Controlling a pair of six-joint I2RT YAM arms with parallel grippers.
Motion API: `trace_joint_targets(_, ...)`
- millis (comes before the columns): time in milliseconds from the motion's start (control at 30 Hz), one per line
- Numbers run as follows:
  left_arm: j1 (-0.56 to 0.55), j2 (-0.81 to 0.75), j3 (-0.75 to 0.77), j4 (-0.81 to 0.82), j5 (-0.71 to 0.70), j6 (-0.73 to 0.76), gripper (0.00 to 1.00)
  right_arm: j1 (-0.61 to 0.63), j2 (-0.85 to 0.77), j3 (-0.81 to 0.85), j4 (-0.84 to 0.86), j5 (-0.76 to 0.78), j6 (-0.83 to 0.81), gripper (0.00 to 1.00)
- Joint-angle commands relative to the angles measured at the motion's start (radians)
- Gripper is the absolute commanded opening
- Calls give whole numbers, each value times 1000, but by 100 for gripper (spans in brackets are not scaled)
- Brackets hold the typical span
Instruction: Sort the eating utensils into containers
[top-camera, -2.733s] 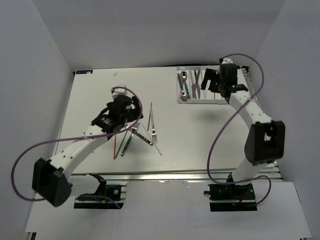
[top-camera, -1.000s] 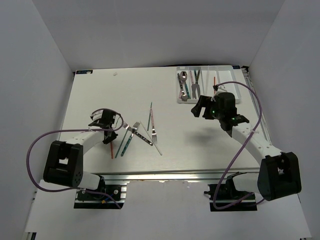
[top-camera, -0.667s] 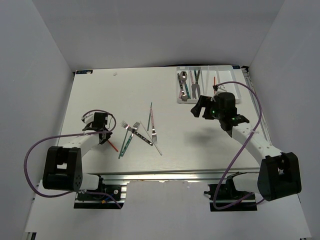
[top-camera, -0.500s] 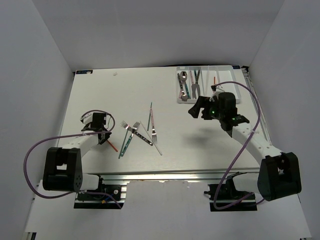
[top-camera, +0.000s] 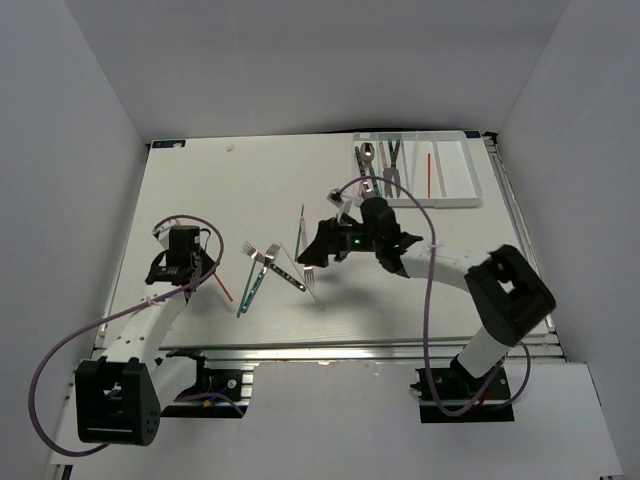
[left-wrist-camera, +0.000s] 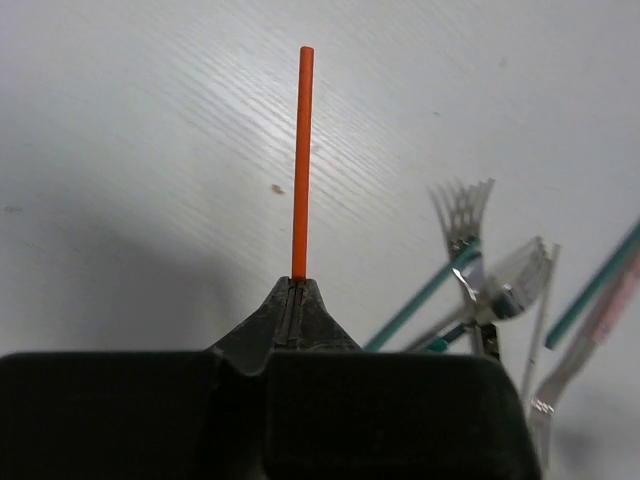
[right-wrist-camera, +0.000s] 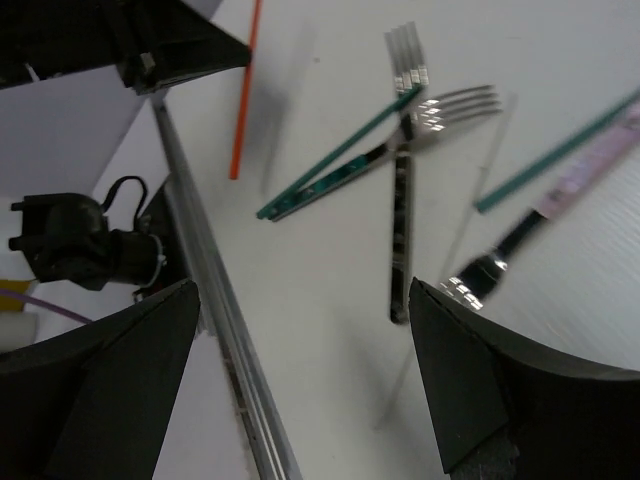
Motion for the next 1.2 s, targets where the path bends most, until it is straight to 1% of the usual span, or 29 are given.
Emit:
trace_joint_targets(0, 3, -55, 3, 48, 195, 29, 0, 65, 114, 74, 314, -87, 154, 89)
trace_joint_targets(33, 3, -76, -5, 85, 240, 20, 0, 91, 178, 107, 354, -121, 218, 89)
trace_joint_targets(67, 3, -87, -8, 102, 278, 12, 0, 102, 207, 126, 379, -130, 238, 89)
trace_joint_targets(100, 2, -96, -11, 120, 370, 2, 0, 126, 235, 147, 407, -133, 254, 89)
trace_joint_targets(133, 0, -107, -12, 157, 407, -21, 0, 139, 284, 170, 404, -129, 260, 89)
trace_joint_targets(200, 0, -127, -8, 183, 482, -40, 0, 166, 325, 244, 372, -122, 255, 88)
trace_joint_targets(300, -3, -148, 9, 196, 522, -69, 0, 194, 391, 328, 336, -125, 245, 87)
trace_joint_targets(367, -3, -161, 17, 193, 521, -71, 0, 202, 433, 388, 280, -119, 216, 86)
trace_joint_targets(400, -3, -164, 21, 164, 503, -66, 0, 205, 442, 400, 251, -83, 202, 85)
trace_joint_targets(467, -4, -158, 47, 110, 391, -40, 0, 205, 448, 426, 174, -38, 162, 85)
trace_joint_targets(500, -3, -141, 58, 40, 341, -23, 0, 203, 448, 442, 130, 20, 144, 85)
trace_joint_targets(533, -3, -129, 69, 12, 252, -15, 5, 206, 450, 457, 43, 52, 128, 86)
trace_joint_targets(567, -4, -118, 76, -4, 227, -9, 19, 208, 453, 471, -4, 90, 116, 85)
trace_joint_targets(600, -4, -99, 83, -17, 214, -8, 34, 208, 448, 488, -41, 155, 93, 85)
trace_joint_targets(633, -4, -92, 86, -21, 195, -11, 56, 208, 439, 483, -76, 187, 87, 85)
trace_joint_targets(667, -4, -87, 84, -10, 190, -11, 62, 208, 425, 473, -89, 251, 82, 85)
trace_joint_targets(700, -4, -73, 83, -8, 179, -23, 70, 208, 393, 442, -95, 278, 67, 85)
trace_joint_targets(733, -6, -64, 84, -8, 162, -28, 92, 209, 378, 430, -105, 308, 62, 85)
trace_joint_targets(767, -6, -53, 84, -7, 139, -34, 98, 206, 364, 420, -147, 372, 50, 86)
trace_joint_targets(833, -26, -9, 92, -8, 113, -64, 98, 205, 327, 411, -206, 431, 4, 86)
trace_joint_targets(867, -43, 5, 98, -10, 67, -80, 98, 197, 318, 410, -260, 475, -7, 88)
trace_joint_targets(967, -168, 66, 136, -25, -52, -162, 98, 169, 271, 381, -323, 549, -16, 89)
trace_joint_targets(1000, -249, 85, 152, -37, -133, -207, 98, 163, 239, 367, -343, 607, -18, 89)
trace_joint_targets(1033, -282, 108, 188, -48, -169, -230, 98, 154, 221, 335, -348, 631, -18, 89)
trace_joint_targets(1067, -329, 161, 210, -80, -215, -276, 98, 136, 191, 319, -362, 687, -15, 89)
trace_joint_targets(1133, -359, 216, 248, -115, -243, -316, 98, 117, 177, 310, -432, 770, 7, 89)
trace_joint_targets(1167, -368, 270, 285, -164, -258, -362, 98, 96, 172, 313, -463, 811, 11, 89)
